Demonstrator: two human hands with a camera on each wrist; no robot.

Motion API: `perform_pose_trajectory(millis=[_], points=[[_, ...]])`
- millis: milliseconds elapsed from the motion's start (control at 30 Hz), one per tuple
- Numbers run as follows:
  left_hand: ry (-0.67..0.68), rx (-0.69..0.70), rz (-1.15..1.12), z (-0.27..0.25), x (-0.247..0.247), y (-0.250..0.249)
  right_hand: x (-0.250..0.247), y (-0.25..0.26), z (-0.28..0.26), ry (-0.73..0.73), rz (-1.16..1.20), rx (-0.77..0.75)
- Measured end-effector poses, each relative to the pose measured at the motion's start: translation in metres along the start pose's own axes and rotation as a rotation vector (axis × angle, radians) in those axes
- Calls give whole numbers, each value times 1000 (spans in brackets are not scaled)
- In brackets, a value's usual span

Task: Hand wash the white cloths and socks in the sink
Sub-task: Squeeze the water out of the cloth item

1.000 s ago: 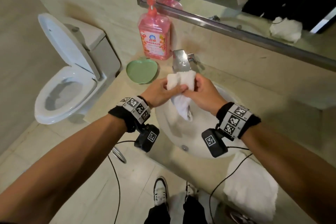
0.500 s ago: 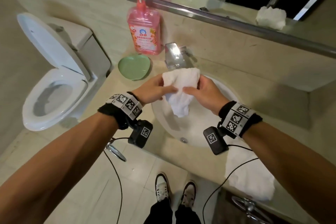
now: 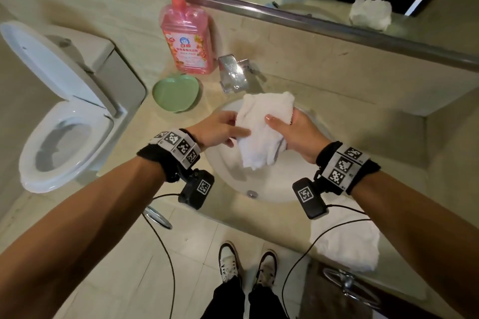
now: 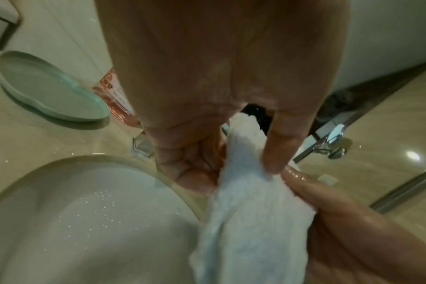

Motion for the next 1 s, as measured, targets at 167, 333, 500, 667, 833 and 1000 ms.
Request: perform_pose_trajectory(millis=[167, 333, 500, 667, 833, 1000], points=[[-107, -41, 26, 9, 23, 2, -40, -13, -18, -76, 23, 91], [60, -133, -56, 7, 86, -13, -87, -30, -58, -182, -21, 92], [263, -152, -139, -4, 153, -19, -153, -61, -102, -295, -68, 134], [349, -227, -66, -19, 217, 9, -190, -121, -134, -355, -128, 214], [352, -297, 5, -17, 261, 51, -207, -198, -146, -377, -192, 375], [288, -245, 167, -9, 274, 85, -208, -237, -146, -439, -210, 345]])
Point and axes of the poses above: each hand's wrist, its own z-axis towards the middle knuckle, its own x-axis out of the palm, y = z × x, the point moved 3 cm from there along z, towards the middle knuckle, and after that the axes turned 12 degrees about -y, right-handed, at the moved point
